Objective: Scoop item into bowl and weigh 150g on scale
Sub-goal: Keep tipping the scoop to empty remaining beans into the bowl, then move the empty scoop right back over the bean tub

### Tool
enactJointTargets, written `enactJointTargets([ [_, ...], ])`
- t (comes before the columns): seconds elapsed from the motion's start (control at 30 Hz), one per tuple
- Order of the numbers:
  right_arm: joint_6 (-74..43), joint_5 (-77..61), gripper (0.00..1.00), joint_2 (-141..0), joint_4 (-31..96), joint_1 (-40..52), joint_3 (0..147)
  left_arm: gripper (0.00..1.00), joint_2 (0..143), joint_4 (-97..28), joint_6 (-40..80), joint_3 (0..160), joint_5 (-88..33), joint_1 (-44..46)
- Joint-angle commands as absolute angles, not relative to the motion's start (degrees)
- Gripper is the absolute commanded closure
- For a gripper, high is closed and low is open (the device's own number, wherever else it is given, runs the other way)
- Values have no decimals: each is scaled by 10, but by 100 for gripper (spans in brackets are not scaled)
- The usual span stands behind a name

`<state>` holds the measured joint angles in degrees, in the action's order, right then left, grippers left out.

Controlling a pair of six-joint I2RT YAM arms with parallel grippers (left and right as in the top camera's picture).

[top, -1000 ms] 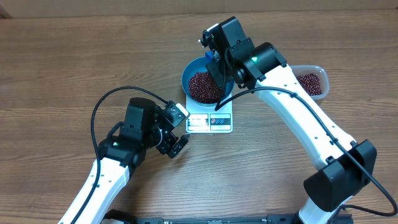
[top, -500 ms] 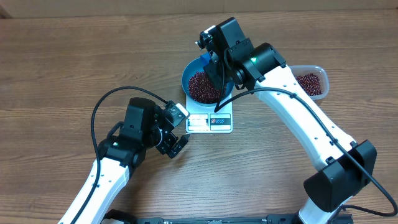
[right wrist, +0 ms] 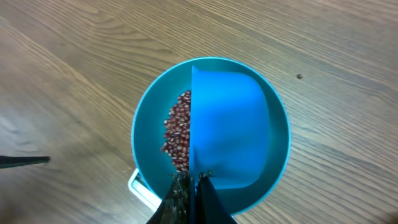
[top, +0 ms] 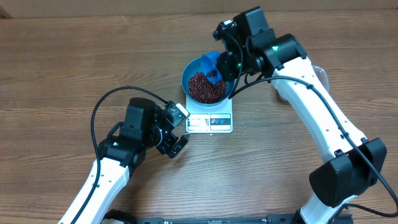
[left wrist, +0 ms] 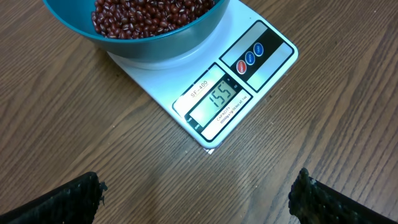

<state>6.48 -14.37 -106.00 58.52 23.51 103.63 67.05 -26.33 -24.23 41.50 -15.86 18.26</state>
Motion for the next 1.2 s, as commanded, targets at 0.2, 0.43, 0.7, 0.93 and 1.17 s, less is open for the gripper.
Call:
enactJointTargets([
  [0.2,62,-284,96,-1035,584,185,1051,0,675,-263,-253,412,-159,180],
  [0.43,62,-358,96,-1026,588,137,1051,0,675,-263,-253,412,-159,180],
  [0.7,63,-387,96,-983,627,46,1051,0,675,-263,-253,412,-159,180],
  [0.93,64,-369,96,-957,671,-66,1051,0,675,-263,-253,412,-159,180],
  [1.17,41,-138,96,-963,710,-107,1048,1,675,-263,-253,412,-159,180],
])
